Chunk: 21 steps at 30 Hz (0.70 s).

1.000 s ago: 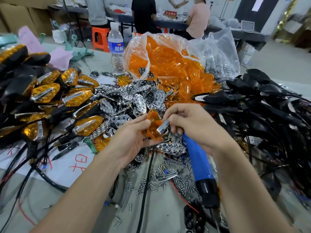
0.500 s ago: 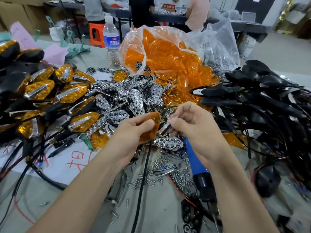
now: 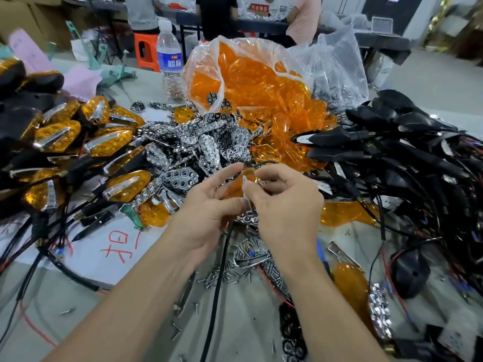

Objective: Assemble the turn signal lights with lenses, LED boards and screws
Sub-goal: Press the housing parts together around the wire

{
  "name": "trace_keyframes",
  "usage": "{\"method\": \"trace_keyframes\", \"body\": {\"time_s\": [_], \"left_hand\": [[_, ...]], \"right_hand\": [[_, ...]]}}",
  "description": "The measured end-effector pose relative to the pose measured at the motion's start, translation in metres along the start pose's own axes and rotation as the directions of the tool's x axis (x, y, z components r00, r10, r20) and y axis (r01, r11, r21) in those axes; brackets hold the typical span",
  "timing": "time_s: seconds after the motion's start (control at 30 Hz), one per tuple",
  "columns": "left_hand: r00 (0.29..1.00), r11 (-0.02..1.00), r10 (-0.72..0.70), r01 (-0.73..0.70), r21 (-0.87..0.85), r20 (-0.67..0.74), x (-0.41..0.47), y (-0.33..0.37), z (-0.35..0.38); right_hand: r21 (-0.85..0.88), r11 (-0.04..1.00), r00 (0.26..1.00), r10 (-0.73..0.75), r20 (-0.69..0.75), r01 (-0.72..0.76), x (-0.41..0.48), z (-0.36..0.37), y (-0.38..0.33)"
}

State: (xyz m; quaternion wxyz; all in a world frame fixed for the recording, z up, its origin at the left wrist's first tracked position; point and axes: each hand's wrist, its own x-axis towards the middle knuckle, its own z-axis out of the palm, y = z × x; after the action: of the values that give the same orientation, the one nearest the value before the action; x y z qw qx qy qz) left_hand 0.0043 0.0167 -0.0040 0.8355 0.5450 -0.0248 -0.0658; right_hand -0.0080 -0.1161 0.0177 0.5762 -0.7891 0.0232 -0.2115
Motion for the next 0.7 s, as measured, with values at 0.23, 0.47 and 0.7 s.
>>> {"method": "trace_keyframes", "body": {"time_s": [0.23, 0.47, 0.7], "left_hand": [[0.959, 0.963, 0.242, -0.219, 0.157, -0.149, -0.007, -0.004, 0.011], [0.964, 0.975, 0.213, -0.200, 0.093, -0.162, -0.007, 0.001, 0.011], [0.966, 0.978, 0.206, -0.200, 0.050, -0.157, -0.003, 0.004, 0.005]], "right_hand": [[-0.098, 0.992, 0.997, -0.072, 0.019, 0.074, -0.013, 0.013, -0.003], [0.007, 0.999, 0.998, 0.040, 0.053, -0.040, -0.004, 0.008, -0.001], [0.125, 0.985, 0.979, 0.098, 0.179, -0.121, 0.000, 0.003, 0.002]]}}
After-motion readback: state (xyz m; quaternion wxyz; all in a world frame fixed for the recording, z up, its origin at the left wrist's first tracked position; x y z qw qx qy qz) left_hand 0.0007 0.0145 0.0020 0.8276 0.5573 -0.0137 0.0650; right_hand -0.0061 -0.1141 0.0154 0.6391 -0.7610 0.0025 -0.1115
